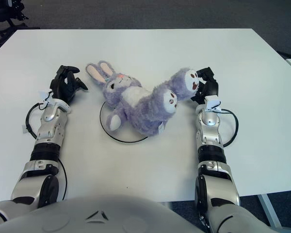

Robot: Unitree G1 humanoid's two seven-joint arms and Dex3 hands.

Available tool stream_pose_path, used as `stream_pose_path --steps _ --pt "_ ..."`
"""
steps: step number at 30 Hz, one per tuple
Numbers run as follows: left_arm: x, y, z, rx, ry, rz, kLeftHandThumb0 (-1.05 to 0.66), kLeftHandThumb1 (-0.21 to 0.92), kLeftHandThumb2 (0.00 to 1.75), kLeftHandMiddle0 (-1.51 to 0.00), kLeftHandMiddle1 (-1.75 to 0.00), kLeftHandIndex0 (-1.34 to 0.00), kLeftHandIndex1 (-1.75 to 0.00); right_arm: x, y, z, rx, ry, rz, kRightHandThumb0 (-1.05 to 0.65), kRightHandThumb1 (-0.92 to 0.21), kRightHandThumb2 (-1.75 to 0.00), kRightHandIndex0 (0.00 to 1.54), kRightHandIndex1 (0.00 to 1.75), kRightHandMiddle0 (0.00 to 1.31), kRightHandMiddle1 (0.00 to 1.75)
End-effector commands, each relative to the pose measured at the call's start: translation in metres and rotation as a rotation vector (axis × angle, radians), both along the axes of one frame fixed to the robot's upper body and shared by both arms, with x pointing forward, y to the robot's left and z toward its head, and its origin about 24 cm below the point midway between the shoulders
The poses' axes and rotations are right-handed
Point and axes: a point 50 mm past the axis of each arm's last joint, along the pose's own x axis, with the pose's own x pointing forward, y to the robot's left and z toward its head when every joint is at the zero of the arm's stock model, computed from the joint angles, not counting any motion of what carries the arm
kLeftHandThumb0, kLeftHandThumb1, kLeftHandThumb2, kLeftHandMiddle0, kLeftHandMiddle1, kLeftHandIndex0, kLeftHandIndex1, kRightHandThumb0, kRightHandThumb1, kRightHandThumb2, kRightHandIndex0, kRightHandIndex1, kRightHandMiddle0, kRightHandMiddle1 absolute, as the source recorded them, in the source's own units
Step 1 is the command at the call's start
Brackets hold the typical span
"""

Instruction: Put the doll into the plate.

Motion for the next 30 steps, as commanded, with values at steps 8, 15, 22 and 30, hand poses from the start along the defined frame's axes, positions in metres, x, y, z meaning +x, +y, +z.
stream_pose_path --steps 8,15,22,30 --pt "-0.0114 0.0003 -0.0231 -0.014 0.049 0.005 -0.35 0.92 0.45 -0.94 -1.75 -0.27 -1.68 -0.0087 0.0046 -0.0245 0.037 0.053 0.005 -0.35 -0.92 -0.34 1.07 1.75 0.4 1.54" --pt "-0.0111 0.0026 -0.0241 -0.017 0.038 -0.001 -0.35 0.92 0.45 -0.94 -1.75 -0.27 -1.68 -0.008 0.0071 -0.0254 0.023 0.061 -0.009 -0.36 -0.92 -0.29 1.02 1.75 0.45 1.49" --pt "-0.01 0.0035 -0.025 -0.019 0.035 -0.004 -0.35 0.92 0.45 -0.94 -1.75 -0.27 -1.68 -0.0064 0.0078 -0.0266 0.037 0.085 0.002 -0.36 -0.92 -0.29 1.02 1.75 0.45 1.5" --pt "-0.0066 0.0043 -0.0252 -0.022 0.032 -0.012 -0.35 0.92 0.46 -0.94 -1.75 -0.26 -1.69 -0.0004 0.0067 -0.0285 0.117 0.223 0.047 -0.37 -0.75 -0.73 1.03 1.75 0.32 1.73"
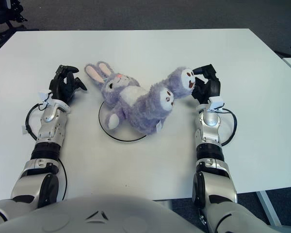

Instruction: Put the doll into the plate.

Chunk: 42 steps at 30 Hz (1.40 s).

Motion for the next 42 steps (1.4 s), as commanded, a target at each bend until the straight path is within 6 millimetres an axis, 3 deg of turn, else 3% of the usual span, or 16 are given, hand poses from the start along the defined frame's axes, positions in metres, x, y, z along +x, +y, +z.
stream_pose_path --steps 1,6,8,10,20,24,34,42 --pt "-0.011 0.001 -0.023 -0.031 0.07 0.009 -0.35 0.92 0.46 -0.94 -1.75 -0.26 -1.69 -0.007 0.003 -0.017 0.049 0.092 0.007 -0.37 -0.74 -0.75 1.03 1.75 0.32 1.74" --pt "-0.01 0.001 -0.023 -0.031 0.069 0.008 -0.35 0.92 0.46 -0.94 -1.75 -0.26 -1.69 -0.007 0.003 -0.016 0.058 0.108 0.01 -0.37 -0.73 -0.77 1.03 1.75 0.32 1.74" --pt "-0.009 0.0 -0.023 -0.033 0.069 0.005 -0.35 0.92 0.46 -0.94 -1.75 -0.26 -1.7 -0.002 0.002 -0.021 0.151 0.293 0.139 -0.37 -0.73 -0.77 1.02 1.75 0.32 1.75" --pt "-0.009 0.0 -0.024 -0.034 0.07 0.004 -0.35 0.92 0.46 -0.94 -1.75 -0.25 -1.7 -0.002 0.003 -0.022 0.191 0.368 0.207 -0.37 -0.73 -0.76 1.02 1.75 0.32 1.75" --pt "-0.009 -0.001 -0.024 -0.035 0.069 0.003 -0.35 0.92 0.47 -0.94 -1.75 -0.25 -1.7 -0.003 0.005 -0.017 0.177 0.388 0.244 -0.37 -0.74 -0.75 1.01 1.75 0.31 1.75" --pt "-0.01 -0.002 -0.024 -0.036 0.062 0.003 -0.35 0.92 0.47 -0.94 -1.75 -0.25 -1.7 -0.009 0.009 -0.012 0.007 0.257 0.124 -0.38 -0.71 -0.8 1.0 1.75 0.33 1.75" --pt "-0.014 0.0 -0.024 -0.04 0.057 0.003 -0.35 0.92 0.47 -0.94 -1.75 -0.25 -1.7 -0.016 0.011 -0.01 0.006 0.038 -0.002 -0.38 -0.69 -0.83 0.99 1.75 0.35 1.75" --pt "-0.016 0.001 -0.023 -0.04 0.055 0.001 -0.35 0.92 0.46 -0.94 -1.75 -0.25 -1.7 -0.019 0.012 -0.01 0.013 -0.029 -0.023 -0.38 -0.69 -0.83 0.98 1.75 0.34 1.75"
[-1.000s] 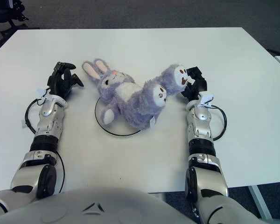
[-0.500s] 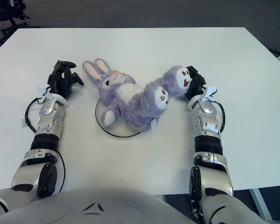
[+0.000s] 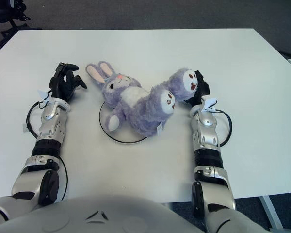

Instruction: Put the doll into the plate.

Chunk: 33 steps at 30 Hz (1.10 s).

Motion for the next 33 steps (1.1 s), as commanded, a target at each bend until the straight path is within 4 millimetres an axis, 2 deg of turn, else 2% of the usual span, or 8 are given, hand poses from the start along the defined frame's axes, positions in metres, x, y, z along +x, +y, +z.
stream_pose_path --steps 1,15,33 --pt "-0.0153 0.0019 -0.0278 -0.032 0.096 0.008 -0.35 0.92 0.46 -0.94 -1.75 -0.25 -1.7 -0.0093 0.0032 -0.0158 0.035 0.017 -0.028 -0.38 -0.69 -0.82 0.98 1.75 0.34 1.75" --pt "-0.0148 0.0041 -0.0264 -0.029 0.099 0.012 -0.35 0.92 0.46 -0.94 -1.75 -0.25 -1.7 -0.0136 0.0086 -0.0146 0.054 -0.152 -0.027 -0.37 -0.78 -0.7 0.96 1.75 0.29 1.75" --pt "-0.0143 0.0058 -0.0269 -0.018 0.106 0.012 -0.35 0.92 0.46 -0.95 -1.75 -0.26 -1.69 -0.0089 0.009 -0.0182 0.03 -0.047 -0.051 -0.36 -0.79 -0.69 0.93 1.75 0.28 1.75"
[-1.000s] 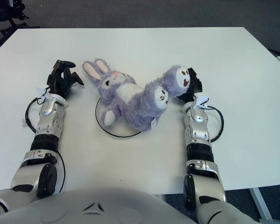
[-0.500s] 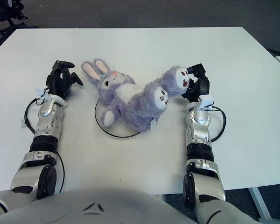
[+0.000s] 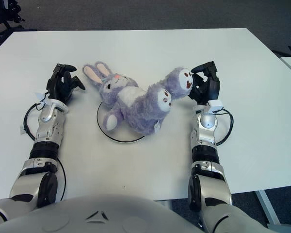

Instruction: Put the doll into the plate.

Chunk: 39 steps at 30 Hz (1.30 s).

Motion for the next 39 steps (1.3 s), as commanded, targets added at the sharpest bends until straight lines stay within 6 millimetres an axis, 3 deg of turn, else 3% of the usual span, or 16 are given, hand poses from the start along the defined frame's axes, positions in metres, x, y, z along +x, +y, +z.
stream_pose_path --steps 1,39 --pt "-0.0119 -0.0002 -0.0248 -0.021 0.092 0.004 -0.35 0.92 0.46 -0.95 -1.75 -0.26 -1.69 -0.0101 0.0045 -0.0274 0.022 0.128 -0.006 -0.36 -0.79 -0.69 0.93 1.75 0.29 1.75" --pt "-0.0109 -0.001 -0.0241 -0.01 0.106 0.0 -0.35 0.92 0.45 -0.95 -1.75 -0.27 -1.68 -0.0068 0.0024 -0.0251 -0.038 0.328 0.039 -0.38 -0.69 -0.82 0.94 1.75 0.34 1.75"
